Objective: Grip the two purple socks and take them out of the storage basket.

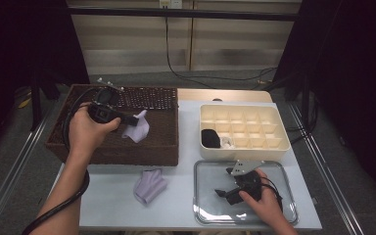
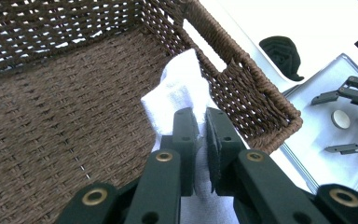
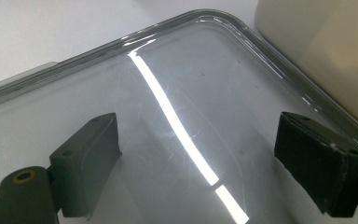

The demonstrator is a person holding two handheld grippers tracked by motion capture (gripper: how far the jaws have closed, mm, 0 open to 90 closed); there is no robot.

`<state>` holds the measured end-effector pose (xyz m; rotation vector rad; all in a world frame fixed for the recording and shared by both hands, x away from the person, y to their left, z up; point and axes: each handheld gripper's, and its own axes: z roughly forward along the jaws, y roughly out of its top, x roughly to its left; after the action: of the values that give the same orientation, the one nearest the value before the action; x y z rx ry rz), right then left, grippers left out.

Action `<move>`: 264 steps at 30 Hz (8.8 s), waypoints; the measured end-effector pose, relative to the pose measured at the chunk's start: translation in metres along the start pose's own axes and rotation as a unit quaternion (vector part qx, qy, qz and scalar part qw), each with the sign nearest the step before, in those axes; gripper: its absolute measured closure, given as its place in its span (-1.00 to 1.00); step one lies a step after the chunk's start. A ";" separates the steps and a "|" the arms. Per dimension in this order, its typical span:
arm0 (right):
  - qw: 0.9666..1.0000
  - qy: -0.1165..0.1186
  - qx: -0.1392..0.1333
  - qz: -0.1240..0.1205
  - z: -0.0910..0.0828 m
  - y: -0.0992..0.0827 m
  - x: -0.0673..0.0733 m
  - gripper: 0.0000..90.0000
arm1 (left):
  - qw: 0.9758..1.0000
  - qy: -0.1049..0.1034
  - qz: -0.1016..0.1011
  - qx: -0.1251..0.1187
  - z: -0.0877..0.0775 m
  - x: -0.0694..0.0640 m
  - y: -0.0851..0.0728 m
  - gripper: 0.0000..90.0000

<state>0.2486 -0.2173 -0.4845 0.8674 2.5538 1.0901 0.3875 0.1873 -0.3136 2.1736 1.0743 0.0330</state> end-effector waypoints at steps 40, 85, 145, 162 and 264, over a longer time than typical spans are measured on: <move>1.000 -0.003 0.001 0.003 0.000 0.000 0.001 -0.70 | 0.999 -0.023 0.021 -0.008 -0.010 -0.019 -0.024 0.85; 1.000 -0.002 0.001 0.001 0.000 0.000 0.000 -0.70 | 0.997 -0.057 0.055 -0.010 0.003 -0.050 -0.062 0.84; 1.000 -0.005 0.001 0.002 0.000 0.000 0.001 -0.71 | 0.995 -0.066 0.063 0.035 0.101 -0.069 -0.130 0.45; 1.000 -0.006 0.001 0.004 0.000 0.001 0.001 -0.70 | 0.996 -0.069 0.062 0.020 0.089 -0.075 -0.128 0.41; 0.980 0.119 0.026 -0.158 0.082 0.103 0.095 0.32 | 0.996 0.019 0.091 -0.004 0.079 -0.057 -0.146 -0.15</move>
<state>0.2519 -0.0566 -0.4662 0.3370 2.7963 1.0870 0.2748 0.1611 -0.4453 2.2657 0.8920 0.1630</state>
